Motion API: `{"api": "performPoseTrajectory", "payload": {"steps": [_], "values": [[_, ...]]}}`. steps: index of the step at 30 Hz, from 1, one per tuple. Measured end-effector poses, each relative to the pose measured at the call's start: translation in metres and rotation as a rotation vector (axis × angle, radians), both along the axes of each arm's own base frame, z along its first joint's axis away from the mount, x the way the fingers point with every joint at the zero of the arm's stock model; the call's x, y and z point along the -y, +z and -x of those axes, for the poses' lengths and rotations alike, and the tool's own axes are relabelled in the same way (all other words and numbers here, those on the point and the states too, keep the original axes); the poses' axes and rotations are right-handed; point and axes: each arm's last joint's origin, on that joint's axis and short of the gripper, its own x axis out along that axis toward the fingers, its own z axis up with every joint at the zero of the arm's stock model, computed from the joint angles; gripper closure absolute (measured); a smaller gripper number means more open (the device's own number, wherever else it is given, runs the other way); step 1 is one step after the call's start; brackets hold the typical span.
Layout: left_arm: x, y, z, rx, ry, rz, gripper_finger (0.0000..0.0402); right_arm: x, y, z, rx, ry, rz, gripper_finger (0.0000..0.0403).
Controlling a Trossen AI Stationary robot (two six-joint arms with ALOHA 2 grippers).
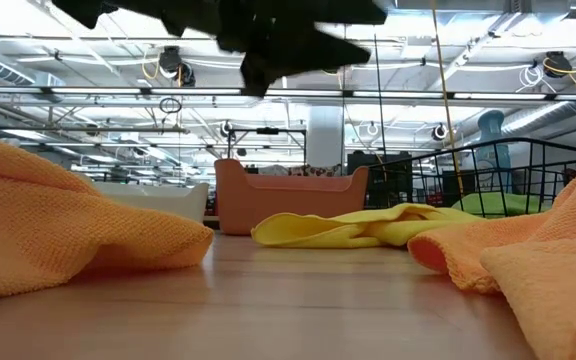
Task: Sort microfiber towel by color & place in baskets
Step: Put the green towel into the wire basket
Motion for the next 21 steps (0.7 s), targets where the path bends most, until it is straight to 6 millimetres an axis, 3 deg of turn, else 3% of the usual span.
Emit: {"api": "performPoseTrajectory", "payload": {"steps": [5,11,17,21], "values": [[0.001,0.010,-0.002,0.101,-0.015,-0.032,0.0210,-0.007,0.030,-0.009,0.055,0.008,0.074,0.0397],[0.005,0.021,-0.012,0.149,-0.017,-0.091,0.0210,-0.013,0.072,-0.022,0.282,0.005,0.236,0.0397],[0.010,0.017,-0.029,0.154,-0.022,-0.166,0.0210,-0.018,0.104,-0.033,0.495,0.069,0.369,0.0399],[0.008,0.008,-0.034,0.130,0.013,-0.199,0.0210,-0.020,0.112,-0.037,0.564,0.093,0.419,0.0399]]}}
